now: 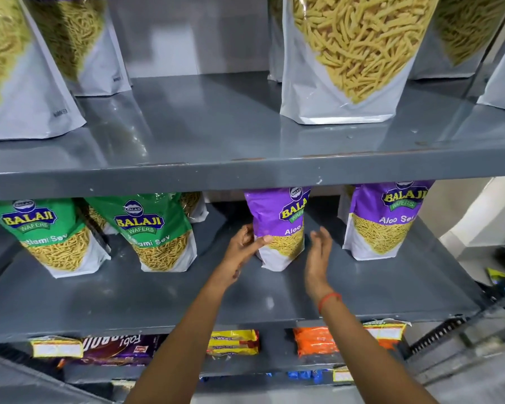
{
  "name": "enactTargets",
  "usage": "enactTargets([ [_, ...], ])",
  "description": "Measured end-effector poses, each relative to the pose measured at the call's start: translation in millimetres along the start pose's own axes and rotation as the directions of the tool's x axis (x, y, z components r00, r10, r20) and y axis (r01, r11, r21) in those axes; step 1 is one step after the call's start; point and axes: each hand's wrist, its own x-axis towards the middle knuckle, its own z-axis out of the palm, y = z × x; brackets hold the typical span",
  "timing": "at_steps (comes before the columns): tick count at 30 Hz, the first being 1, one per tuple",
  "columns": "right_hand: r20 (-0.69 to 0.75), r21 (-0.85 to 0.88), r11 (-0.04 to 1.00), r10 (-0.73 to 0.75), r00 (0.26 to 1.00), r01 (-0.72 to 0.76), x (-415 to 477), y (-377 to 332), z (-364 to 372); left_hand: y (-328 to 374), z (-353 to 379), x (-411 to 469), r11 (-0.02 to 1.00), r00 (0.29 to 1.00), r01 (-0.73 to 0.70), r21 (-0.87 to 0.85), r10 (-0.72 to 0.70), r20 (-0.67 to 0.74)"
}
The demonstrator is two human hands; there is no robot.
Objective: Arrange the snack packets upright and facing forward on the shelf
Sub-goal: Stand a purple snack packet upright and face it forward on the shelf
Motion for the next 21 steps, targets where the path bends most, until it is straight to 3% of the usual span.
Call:
enactTargets([
  [4, 0.166, -0.079, 0.997, 0.005, 0.986, 0.008, 5, -3, 19, -4, -15, 11, 0.975, 0.98, 0.16, -0.153, -0.139, 0.141],
  [9, 0.055, -0.094, 0.996, -0.001, 0.998, 0.006, -8, 5, 27, 7, -20, 22, 0.964, 0.971, 0.188, -0.189, -0.154, 0.182],
  [11, 0.014, -0.121, 0.992, -0.024, 1.0, 0.025, -10, 3, 26, 6, -15, 19, 0.982, 0.991, 0.102, -0.157, -0.086, 0.105],
  [13, -0.059, -0.191, 0.978, -0.096, 0.994, 0.083, -13, -2, 21, 3, -3, 7, 0.998, 0.993, -0.056, -0.038, 0.052, -0.11],
  [15, -0.093, -0.274, 0.932, -0.27, 0.958, 0.236, -22, -15, 18, 1, 13, -10, 0.959, 0.908, -0.128, 0.251, 0.215, -0.36],
  [16, -0.078, -0.321, 0.892, -0.361, 0.929, 0.319, -24, -23, 16, -1, 24, -17, 0.879, 0.839, -0.138, 0.456, 0.348, -0.418],
  [17, -0.047, -0.362, 0.842, -0.445, 0.894, 0.4, -26, -30, 12, -2, 36, -24, 0.758, 0.776, -0.155, 0.634, 0.491, -0.396],
  [19, 0.024, -0.421, 0.734, -0.579, 0.815, 0.533, -22, -43, -2, -3, 67, -32, 0.544, 0.7, -0.242, 0.804, 0.671, -0.243],
  [21, 0.101, -0.462, 0.625, -0.668, 0.737, 0.629, -15, -55, -22, -4, 101, -31, 0.516, 0.719, -0.323, 0.793, 0.679, -0.149],
])
